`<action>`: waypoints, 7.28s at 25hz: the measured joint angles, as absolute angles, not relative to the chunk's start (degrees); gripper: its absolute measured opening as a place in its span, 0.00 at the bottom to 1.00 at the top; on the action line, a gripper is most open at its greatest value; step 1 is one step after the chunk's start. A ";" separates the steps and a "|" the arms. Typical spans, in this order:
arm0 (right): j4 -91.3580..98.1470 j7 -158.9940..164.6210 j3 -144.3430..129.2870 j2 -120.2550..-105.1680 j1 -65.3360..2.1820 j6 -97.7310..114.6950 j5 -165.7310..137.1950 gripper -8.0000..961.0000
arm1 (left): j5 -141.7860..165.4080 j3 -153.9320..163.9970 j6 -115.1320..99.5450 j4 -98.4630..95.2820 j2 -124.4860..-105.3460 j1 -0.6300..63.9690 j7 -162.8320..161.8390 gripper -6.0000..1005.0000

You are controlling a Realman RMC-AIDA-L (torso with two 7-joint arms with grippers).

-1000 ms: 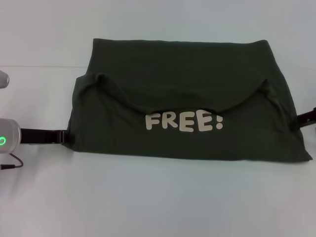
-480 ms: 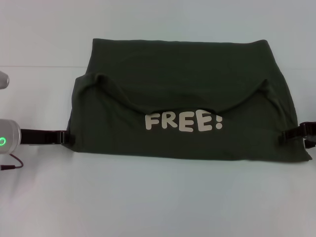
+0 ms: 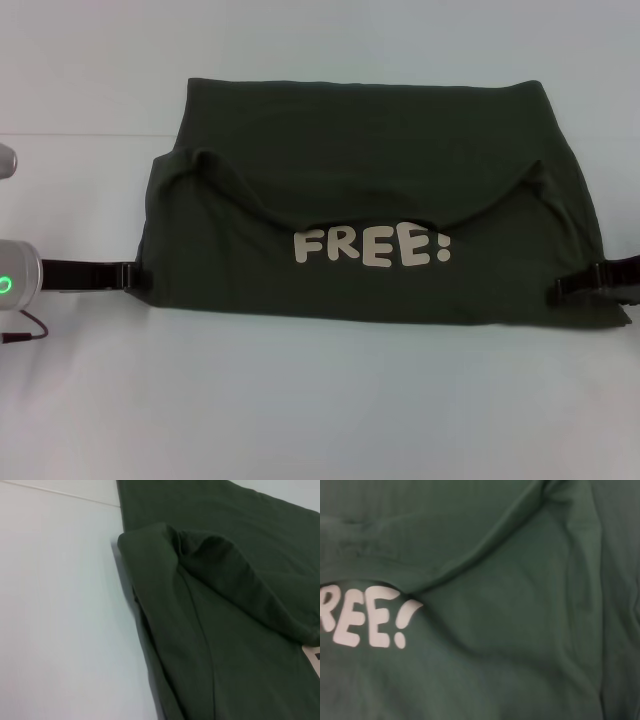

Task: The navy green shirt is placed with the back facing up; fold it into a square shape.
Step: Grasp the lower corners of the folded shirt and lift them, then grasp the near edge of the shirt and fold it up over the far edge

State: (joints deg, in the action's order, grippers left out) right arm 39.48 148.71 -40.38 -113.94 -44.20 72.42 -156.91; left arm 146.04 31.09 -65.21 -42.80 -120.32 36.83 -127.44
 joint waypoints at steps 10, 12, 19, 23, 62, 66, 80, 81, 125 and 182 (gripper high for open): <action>40.39 146.77 -40.24 -114.52 -43.38 72.31 -155.99 0.56 | 145.98 31.22 -65.25 -42.80 -120.32 36.91 -127.59 0.02; 40.34 146.76 -40.20 -114.49 -43.38 72.31 -155.99 0.46 | 145.98 31.17 -65.26 -42.80 -120.32 36.91 -127.63 0.02; 40.24 146.68 -40.14 -114.43 -43.16 72.27 -156.01 0.25 | 145.98 31.13 -65.36 -42.80 -120.32 37.03 -127.72 0.02; 40.24 146.63 -40.14 -114.37 -43.07 72.24 -156.01 0.16 | 145.99 31.08 -66.21 -42.80 -120.17 37.20 -127.66 0.02; 40.50 121.39 -39.04 -110.98 -32.76 104.94 -157.74 0.04 | 163.43 22.93 -118.39 -47.79 -116.01 32.70 -120.32 0.05; 39.97 120.67 -34.63 -111.17 -33.04 104.72 -156.95 0.04 | 162.58 21.25 -117.71 -47.58 -115.65 33.70 -119.51 0.06; 28.64 123.61 -11.90 -104.41 -31.71 101.16 -143.77 0.04 | 152.64 1.78 -109.65 -44.06 -112.01 36.33 -124.59 0.07; 28.51 124.03 -11.24 -104.47 -31.49 99.98 -142.51 0.04 | 151.11 1.46 -108.26 -43.54 -112.00 36.09 -125.25 0.07; 24.34 111.44 -11.16 -118.61 -39.02 51.83 -115.54 0.04 | 127.49 1.75 -55.16 -26.53 -120.89 41.78 -103.55 0.10; 16.49 86.92 -11.15 -119.60 -41.25 38.21 -95.41 0.73 | 105.09 9.14 -43.33 -16.18 -124.11 43.21 -86.59 0.55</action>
